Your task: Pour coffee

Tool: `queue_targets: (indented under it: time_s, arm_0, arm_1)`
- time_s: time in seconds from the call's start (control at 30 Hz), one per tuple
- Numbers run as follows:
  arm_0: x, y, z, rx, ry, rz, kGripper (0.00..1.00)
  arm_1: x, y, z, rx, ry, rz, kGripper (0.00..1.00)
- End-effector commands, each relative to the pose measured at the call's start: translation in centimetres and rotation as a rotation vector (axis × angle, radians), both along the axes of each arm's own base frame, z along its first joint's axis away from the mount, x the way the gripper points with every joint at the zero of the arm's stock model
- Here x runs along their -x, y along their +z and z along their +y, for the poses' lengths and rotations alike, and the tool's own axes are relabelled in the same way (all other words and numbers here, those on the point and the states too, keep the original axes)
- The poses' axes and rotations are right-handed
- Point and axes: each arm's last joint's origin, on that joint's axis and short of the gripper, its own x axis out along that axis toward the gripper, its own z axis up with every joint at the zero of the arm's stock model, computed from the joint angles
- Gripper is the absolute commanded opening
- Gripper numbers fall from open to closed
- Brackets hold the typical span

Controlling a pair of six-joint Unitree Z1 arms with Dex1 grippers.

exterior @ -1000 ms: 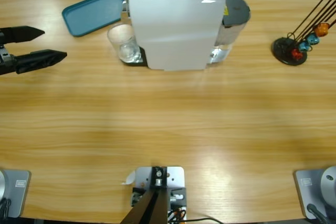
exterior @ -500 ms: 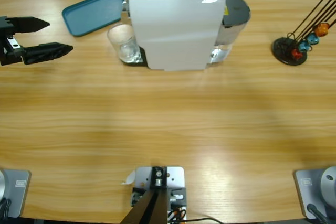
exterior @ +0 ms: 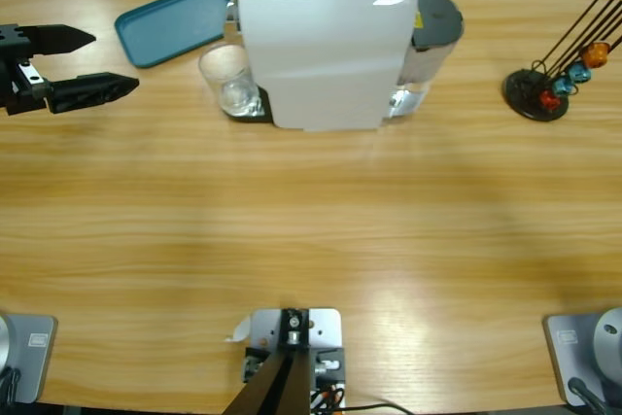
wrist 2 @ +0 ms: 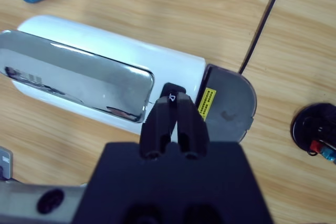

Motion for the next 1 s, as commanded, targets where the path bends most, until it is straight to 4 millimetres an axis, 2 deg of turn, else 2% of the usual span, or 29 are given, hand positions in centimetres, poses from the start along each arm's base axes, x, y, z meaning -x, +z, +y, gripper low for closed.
queue_targets:
  time_s: [0.03, 0.43, 1.0]
  arm_0:
    - [-0.4, -0.6, -0.5, -0.009, -0.027, 0.018, 1.000]
    - [-0.4, -0.6, -0.5, -0.010, -0.027, 0.019, 1.000]
    - [-0.3, -0.7, -0.4, -0.011, -0.027, 0.021, 1.000]
  arm_1:
    - [-1.4, -3.1, 0.2, 0.060, -0.029, 0.078, 0.000]
    - [-1.5, -2.7, 0.4, 0.045, -0.028, 0.061, 0.000]
    - [-2.0, -4.6, 1.2, 0.078, -0.018, 0.107, 0.000]
